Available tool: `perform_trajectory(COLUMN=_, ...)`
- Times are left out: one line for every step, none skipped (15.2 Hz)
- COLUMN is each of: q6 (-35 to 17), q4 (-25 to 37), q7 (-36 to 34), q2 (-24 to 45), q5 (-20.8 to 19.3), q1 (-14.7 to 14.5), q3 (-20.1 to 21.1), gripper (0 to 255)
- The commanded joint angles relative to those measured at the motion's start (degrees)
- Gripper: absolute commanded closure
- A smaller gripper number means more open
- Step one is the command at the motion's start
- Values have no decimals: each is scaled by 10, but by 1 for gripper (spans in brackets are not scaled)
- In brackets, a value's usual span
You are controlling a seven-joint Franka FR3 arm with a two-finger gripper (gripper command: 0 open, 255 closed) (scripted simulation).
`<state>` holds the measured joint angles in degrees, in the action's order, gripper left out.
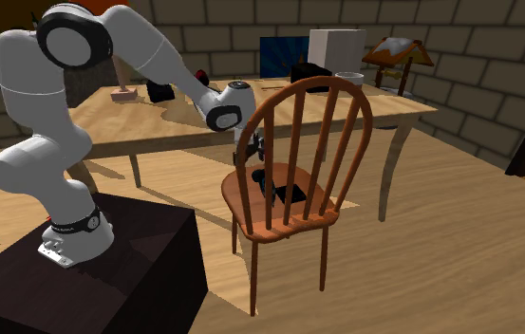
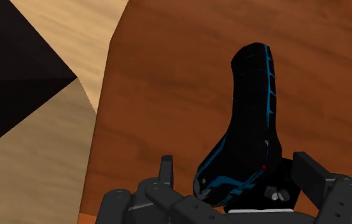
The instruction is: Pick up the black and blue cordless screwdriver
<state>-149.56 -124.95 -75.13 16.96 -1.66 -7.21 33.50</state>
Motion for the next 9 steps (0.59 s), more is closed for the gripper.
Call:
perform_trajectory(q6=-13, q4=41, q7=-41, q2=49, q5=-35, q1=-28, q3=-23, gripper=0)
perform_trajectory(q6=-17, q4=62, q7=-57, q2=71, q5=-47, q1=-42, q3=-34, gripper=0)
perform_trajectory(q6=-21, q4=84, q7=-72, q2=92, q5=-57, q1=-56, q3=-45, gripper=0)
perform_trajectory(q6=-21, q4=85, q7=-72, q2=93, q5=-57, q1=-57, q3=-46, gripper=0)
perform_trajectory(q6=-26, q4=85, q7=-73, q2=98, q5=-60, q1=-59, q3=-49, gripper=0)
perform_trajectory(q6=-32, q4=84, q7=-75, q2=104, q5=-63, q1=-62, q3=-53, gripper=0)
perform_trajectory(q6=-38, q4=84, q7=-77, q2=110, q5=-67, q1=-65, q3=-56, gripper=0)
perform_trajectory(q6=-44, q4=84, q7=-78, q2=116, q5=-70, q1=-67, q3=-59, gripper=0)
perform_trajectory(q6=-49, q4=85, q7=-80, q2=122, q5=-73, q1=-70, q3=-62, gripper=0)
